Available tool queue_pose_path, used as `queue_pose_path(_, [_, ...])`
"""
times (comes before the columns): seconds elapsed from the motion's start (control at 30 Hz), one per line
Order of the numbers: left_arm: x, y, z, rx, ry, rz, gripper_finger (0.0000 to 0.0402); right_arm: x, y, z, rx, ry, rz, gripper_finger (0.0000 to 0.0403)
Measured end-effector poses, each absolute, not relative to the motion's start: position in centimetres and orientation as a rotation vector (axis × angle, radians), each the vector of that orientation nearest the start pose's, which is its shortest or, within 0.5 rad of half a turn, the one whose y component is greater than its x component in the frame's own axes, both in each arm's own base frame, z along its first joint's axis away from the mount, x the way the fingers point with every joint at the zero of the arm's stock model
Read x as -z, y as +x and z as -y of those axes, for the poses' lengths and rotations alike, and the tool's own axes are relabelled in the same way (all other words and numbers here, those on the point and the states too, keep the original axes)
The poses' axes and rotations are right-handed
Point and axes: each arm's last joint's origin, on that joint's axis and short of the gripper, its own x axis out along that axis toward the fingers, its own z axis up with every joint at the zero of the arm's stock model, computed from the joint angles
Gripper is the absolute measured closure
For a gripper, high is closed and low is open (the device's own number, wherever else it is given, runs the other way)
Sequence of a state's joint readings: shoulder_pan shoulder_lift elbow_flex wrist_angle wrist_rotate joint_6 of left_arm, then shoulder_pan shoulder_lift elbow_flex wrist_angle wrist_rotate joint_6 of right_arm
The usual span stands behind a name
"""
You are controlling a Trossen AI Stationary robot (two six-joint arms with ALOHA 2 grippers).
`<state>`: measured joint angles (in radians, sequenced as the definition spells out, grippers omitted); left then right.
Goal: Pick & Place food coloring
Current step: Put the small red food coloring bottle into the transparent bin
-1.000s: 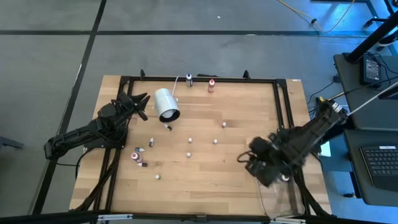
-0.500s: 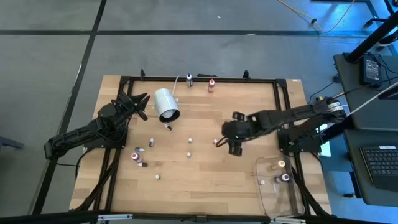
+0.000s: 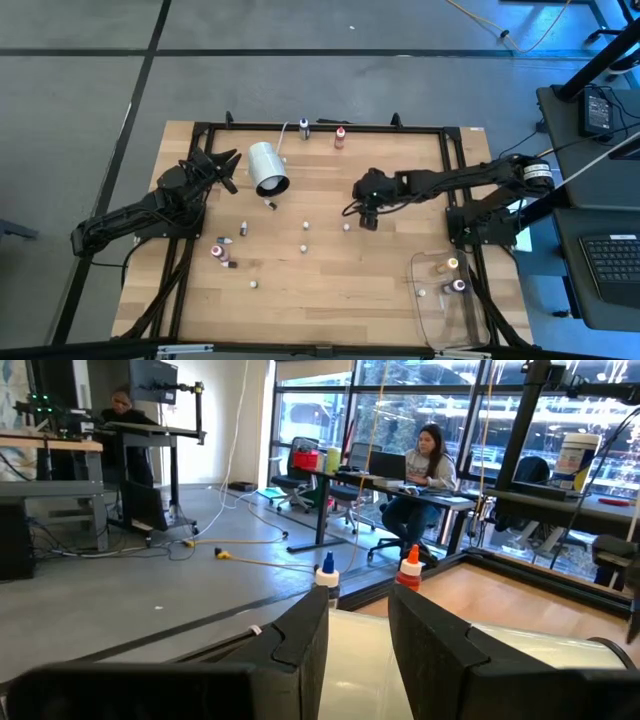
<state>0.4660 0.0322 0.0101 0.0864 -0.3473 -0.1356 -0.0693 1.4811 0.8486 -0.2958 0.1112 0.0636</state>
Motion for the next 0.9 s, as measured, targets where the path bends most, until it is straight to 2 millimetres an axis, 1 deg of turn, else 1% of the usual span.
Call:
queue_pose_path(0.2, [-17.3,8.2,-5.2,-0.807,-0.124,0.121,0.0297,-18.3,28.1,3.2,0.223,0.044,-0.947,0.0216])
queue_pose_path(0.43, [-17.3,8.2,-5.3,-0.810,-0.124,0.121,0.0297,-16.8,27.4,3.2,0.202,-0.010,-0.936,0.0216])
queue_pose_path(0.63, [-17.3,8.2,-5.3,-0.810,-0.124,0.121,0.0297,-16.0,27.0,3.5,0.294,-0.051,-0.902,0.0216])
queue_pose_path(0.9, [-17.3,8.2,-5.3,-0.810,-0.124,0.121,0.0297,-14.8,26.2,3.4,0.268,-0.034,-0.920,0.0216])
